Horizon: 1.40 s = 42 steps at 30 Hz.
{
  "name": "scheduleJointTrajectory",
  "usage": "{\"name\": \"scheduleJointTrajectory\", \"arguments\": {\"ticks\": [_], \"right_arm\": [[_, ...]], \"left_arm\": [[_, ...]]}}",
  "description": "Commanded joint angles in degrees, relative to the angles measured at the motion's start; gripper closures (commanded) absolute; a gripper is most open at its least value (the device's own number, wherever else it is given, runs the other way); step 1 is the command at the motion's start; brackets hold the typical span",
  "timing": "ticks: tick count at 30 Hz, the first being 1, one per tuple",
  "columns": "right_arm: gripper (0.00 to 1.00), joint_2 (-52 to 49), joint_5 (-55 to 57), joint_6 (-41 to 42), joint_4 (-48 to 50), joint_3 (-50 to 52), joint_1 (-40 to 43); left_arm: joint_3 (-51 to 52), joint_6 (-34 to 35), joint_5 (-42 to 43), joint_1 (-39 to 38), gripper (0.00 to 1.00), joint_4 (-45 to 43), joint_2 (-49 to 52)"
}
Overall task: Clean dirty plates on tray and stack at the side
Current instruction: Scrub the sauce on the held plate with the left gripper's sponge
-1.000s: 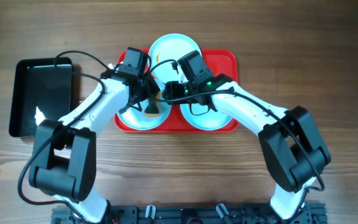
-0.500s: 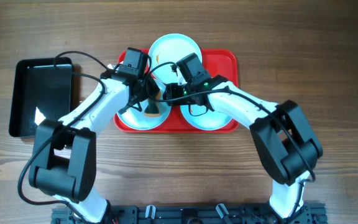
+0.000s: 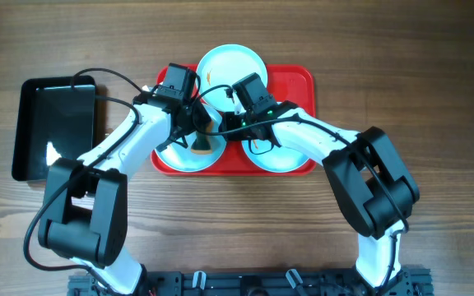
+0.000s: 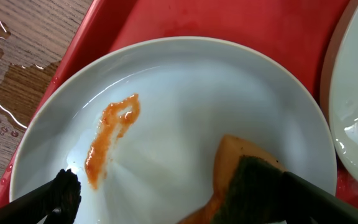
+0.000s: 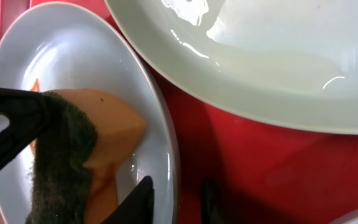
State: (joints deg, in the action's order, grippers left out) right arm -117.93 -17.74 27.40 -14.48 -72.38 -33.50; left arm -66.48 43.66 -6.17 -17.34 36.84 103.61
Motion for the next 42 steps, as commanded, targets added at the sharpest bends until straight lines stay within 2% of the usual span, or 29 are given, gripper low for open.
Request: {"name": "scheduleJointTrajectory", "arguments": {"ticks": [1, 6, 11, 12, 13, 16, 17, 18, 22, 25, 27, 31, 34, 36, 42], "right_arm": [[0.8, -1.75, 1.05, -0.17, 0.13, -0.37, -0.07], [0.94, -1.75, 1.07, 1.14, 0.2, -0.52, -0.02], [0.96, -1.75, 1.05, 1.27, 0.98, -0.55, -0.02], [0.96, -1.75, 1.03, 1.27, 1.18, -0.61, -0.02], [0.96, -1.75, 0.98, 1.25, 0.94, -0.96, -0.02], [0.96, -1.75, 1.03, 1.25, 0.79, -1.29, -0.02], [0.95, -1.75, 1.05, 1.25, 0.79, -1.29, -0.02], [0.96, -1.75, 1.05, 1.22, 0.79, -1.29, -0.02], [0.96, -1.75, 1.05, 1.27, 0.76, -1.29, -0.02], [0.95, -1.75, 1.03, 1.27, 0.76, -1.29, -0.02], [0.95, -1.75, 1.03, 1.29, 0.76, -1.29, -0.02], [0.95, -1.75, 1.03, 1.29, 0.76, -1.36, -0.02], [0.95, -1.73, 0.96, 1.33, 0.72, -1.51, -0.02], [0.96, -1.75, 0.81, 1.33, 0.66, -1.51, -0.02], [0.96, -1.75, 0.83, 1.36, 0.46, -1.51, -0.02]], "left_arm": [[0.81, 0.72, -1.01, -0.02, 0.0, 0.04, 0.22], [0.81, 0.74, -0.98, -0.02, 0.0, 0.0, 0.22], [0.81, 0.04, 0.74, -0.02, 0.0, -1.05, 0.22], [0.81, -2.43, 3.63, -0.02, 0.05, -1.09, 0.22], [0.81, -6.21, 7.3, -0.02, 0.18, -1.36, 0.22], [0.81, -10.12, 11.37, -0.02, 0.31, -1.31, 0.22], [0.81, -10.45, 12.31, -0.02, 0.4, -1.01, 0.22], [0.81, -10.45, 12.63, -0.02, 0.43, -1.05, 0.22], [0.81, -11.87, 14.71, -0.02, 0.43, -1.09, 0.22], [0.81, -16.96, 18.84, -0.02, 0.3, -0.85, 0.22], [0.81, -18.21, 18.75, -0.02, 0.3, -0.39, 0.22], [0.81, -21.0, 18.78, -0.04, 0.32, 0.04, 0.22], [0.81, -21.07, 18.01, -0.09, 0.47, -0.07, 0.22], [0.81, -22.56, 17.07, -0.09, 0.51, 0.02, 0.22], [0.81, -22.69, 15.3, -0.44, 0.49, 0.0, 0.52]]}}
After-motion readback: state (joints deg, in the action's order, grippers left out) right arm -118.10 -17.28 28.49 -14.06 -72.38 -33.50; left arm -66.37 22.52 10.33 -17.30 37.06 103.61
